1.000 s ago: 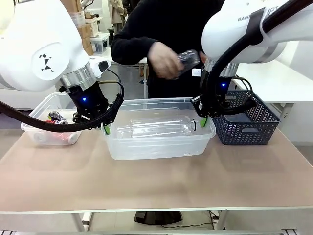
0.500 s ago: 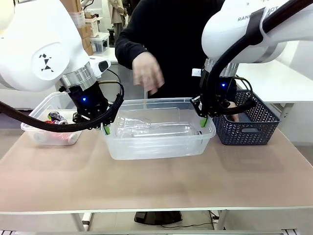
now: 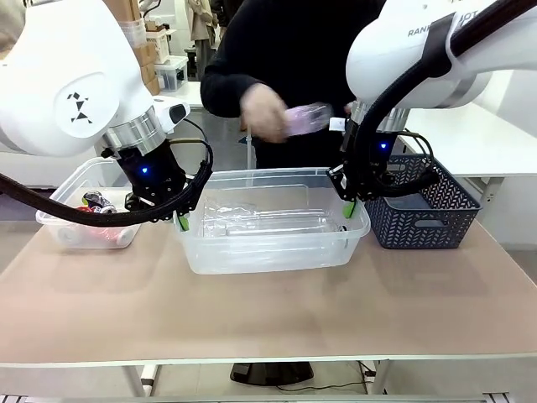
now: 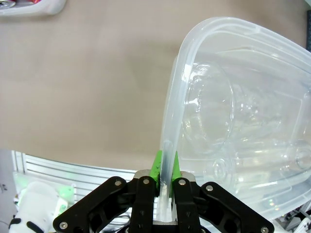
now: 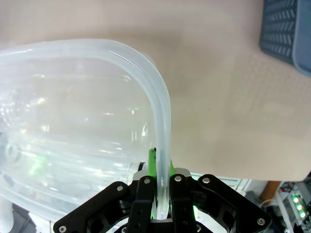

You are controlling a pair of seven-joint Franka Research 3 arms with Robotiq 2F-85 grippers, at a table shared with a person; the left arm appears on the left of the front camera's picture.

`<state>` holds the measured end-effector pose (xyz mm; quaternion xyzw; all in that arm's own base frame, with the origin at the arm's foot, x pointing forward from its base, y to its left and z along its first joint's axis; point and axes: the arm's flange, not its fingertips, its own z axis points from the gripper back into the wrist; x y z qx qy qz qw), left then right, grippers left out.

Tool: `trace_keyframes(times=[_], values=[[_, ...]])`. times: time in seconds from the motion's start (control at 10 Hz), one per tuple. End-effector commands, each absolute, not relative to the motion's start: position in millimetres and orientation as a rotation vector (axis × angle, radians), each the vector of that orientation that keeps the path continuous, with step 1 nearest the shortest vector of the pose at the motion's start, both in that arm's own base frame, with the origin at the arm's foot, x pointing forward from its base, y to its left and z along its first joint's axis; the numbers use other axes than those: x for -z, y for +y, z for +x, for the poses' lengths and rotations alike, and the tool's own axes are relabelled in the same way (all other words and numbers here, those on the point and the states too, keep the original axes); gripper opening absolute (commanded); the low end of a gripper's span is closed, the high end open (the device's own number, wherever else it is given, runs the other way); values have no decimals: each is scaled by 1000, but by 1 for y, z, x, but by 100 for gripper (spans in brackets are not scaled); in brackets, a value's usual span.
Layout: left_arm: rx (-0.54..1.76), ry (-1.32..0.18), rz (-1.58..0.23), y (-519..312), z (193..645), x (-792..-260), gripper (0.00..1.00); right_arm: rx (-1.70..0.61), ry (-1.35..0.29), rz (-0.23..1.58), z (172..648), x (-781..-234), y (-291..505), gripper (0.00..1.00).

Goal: Sort the waste into each basket.
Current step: Offer the picked Organizing box to the human.

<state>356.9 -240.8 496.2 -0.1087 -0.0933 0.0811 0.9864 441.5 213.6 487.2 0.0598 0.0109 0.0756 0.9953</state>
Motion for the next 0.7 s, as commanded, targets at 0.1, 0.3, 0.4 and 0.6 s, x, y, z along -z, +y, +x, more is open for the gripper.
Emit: trace_keyframes(times=[0.1,0.3,0.4,0.6], values=[[-157,-212,-225,-237,359,-504,6,-159,21,117,440,-487,213,4],[-157,-212,-225,-237,359,-504,6,-159,21,117,440,-487,213,4],[-157,-212,-225,-237,359,-504,6,-159,21,117,440,-487,213,4],[-157,-212,-225,-237,359,-504,6,-159,21,117,440,-487,213,4]])
